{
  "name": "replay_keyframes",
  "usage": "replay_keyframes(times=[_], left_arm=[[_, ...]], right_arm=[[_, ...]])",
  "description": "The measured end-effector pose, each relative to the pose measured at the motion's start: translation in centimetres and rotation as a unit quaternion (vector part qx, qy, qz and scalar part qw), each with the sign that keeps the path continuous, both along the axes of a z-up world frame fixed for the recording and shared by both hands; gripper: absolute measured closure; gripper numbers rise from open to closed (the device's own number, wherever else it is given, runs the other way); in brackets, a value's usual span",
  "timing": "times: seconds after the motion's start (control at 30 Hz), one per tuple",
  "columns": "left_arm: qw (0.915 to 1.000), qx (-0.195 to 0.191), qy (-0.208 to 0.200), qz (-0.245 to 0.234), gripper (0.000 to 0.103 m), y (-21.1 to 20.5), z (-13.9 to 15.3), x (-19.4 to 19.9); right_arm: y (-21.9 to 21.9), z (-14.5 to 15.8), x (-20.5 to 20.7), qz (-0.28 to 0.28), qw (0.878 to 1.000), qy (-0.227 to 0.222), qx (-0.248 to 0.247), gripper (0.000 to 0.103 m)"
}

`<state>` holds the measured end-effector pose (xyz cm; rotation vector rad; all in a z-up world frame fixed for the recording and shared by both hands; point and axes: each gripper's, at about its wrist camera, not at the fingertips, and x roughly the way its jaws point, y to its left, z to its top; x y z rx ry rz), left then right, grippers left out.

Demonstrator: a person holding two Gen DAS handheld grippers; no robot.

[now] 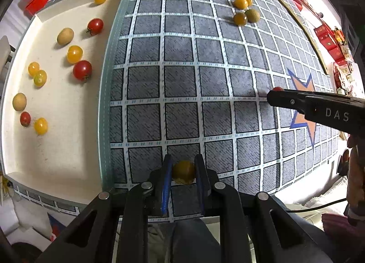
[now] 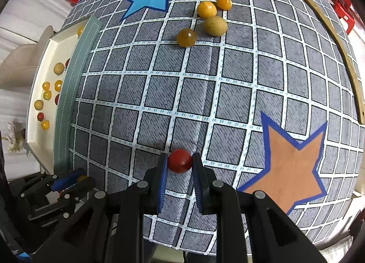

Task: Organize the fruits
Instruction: 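Grasp a yellow cherry tomato with the left tool while the right tool grasps a red tomato, then carry both held tomatoes over the cream tray with both tools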

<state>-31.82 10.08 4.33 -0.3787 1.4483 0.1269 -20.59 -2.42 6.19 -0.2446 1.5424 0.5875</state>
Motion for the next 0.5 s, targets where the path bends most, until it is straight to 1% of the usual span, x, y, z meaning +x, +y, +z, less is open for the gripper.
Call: replay_keyframes(times=[0.1,0.13,0.23,0.37,0.5], left_arm=[[1.0,0.001,-0.008,-0.004,0.082,0.1,0.9,-0.1],[0.9999,0.001,-0.01,-0.007,0.082,0.9,1.6,0.5],[0.9998,0.005,-0.021,-0.005,0.082,1.2,2.2,1.0],[0.9993,0.015,-0.035,0.004,0.082,2.2,2.8,1.1],[0.9981,0.023,-0.051,0.025,0.082,3.9,3.7,0.4]], right_arm=[[-0.7,0.8,-0.3,-0.002,1.0,0.0,0.006,0.08],[-0.8,1.2,-0.4,-0.001,1.0,-0.001,0.008,0.08],[-0.7,1.6,-0.2,0.004,1.0,-0.004,0.013,0.08],[1.2,2.2,-0.2,0.013,1.0,-0.011,0.015,0.08],[2.9,3.1,0.0,0.021,0.999,-0.012,0.021,0.08]])
